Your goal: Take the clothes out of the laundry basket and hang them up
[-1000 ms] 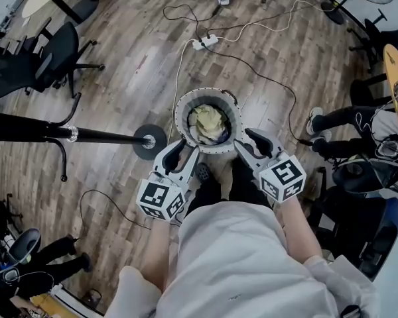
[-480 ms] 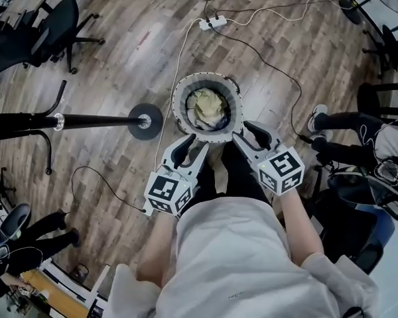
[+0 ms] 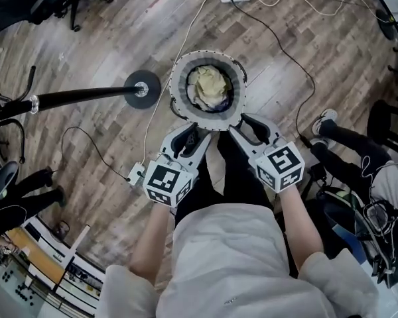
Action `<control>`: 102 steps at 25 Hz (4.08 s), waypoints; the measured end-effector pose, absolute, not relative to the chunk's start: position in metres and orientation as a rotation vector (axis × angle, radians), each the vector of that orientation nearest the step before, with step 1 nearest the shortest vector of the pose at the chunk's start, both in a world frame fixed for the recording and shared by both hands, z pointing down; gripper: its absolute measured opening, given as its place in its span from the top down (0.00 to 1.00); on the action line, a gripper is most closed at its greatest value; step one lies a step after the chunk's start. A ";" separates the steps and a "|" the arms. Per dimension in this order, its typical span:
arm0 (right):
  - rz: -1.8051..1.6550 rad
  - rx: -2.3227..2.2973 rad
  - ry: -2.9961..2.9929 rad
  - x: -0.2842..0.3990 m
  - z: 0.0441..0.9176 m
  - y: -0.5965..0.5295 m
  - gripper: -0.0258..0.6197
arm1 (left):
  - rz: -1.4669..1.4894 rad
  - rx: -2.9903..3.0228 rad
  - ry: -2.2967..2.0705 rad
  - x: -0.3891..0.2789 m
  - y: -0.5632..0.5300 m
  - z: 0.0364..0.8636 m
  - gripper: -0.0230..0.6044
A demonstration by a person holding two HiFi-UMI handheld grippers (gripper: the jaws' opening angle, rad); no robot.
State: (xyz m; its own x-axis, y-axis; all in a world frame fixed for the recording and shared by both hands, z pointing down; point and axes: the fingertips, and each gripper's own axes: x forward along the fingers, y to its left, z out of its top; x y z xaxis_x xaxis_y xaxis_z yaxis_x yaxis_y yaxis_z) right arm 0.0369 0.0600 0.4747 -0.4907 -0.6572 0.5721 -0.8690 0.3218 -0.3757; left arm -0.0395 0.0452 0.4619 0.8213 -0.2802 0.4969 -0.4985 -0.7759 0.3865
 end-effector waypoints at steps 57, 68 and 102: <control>1.199 1.224 -2.168 0.095 0.817 -0.030 0.72 | 1.290 2.290 -0.471 0.052 -0.007 1.001 0.66; 1.283 1.228 -2.179 0.086 0.826 -0.034 0.72 | 1.456 2.276 -0.383 0.047 0.007 1.075 0.65; 1.364 1.245 -2.105 0.091 0.852 -0.032 0.72 | 1.665 2.208 -0.457 0.021 -0.002 1.153 0.88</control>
State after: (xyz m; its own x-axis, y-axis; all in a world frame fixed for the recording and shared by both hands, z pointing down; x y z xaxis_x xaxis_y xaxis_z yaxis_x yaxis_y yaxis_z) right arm 0.0909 -0.0323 0.8519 -0.5586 -0.4863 0.6719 -0.8119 0.1552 -0.5627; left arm 0.0214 -0.0021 1.1532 0.2625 -0.0525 0.9635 -0.4467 -0.8917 0.0731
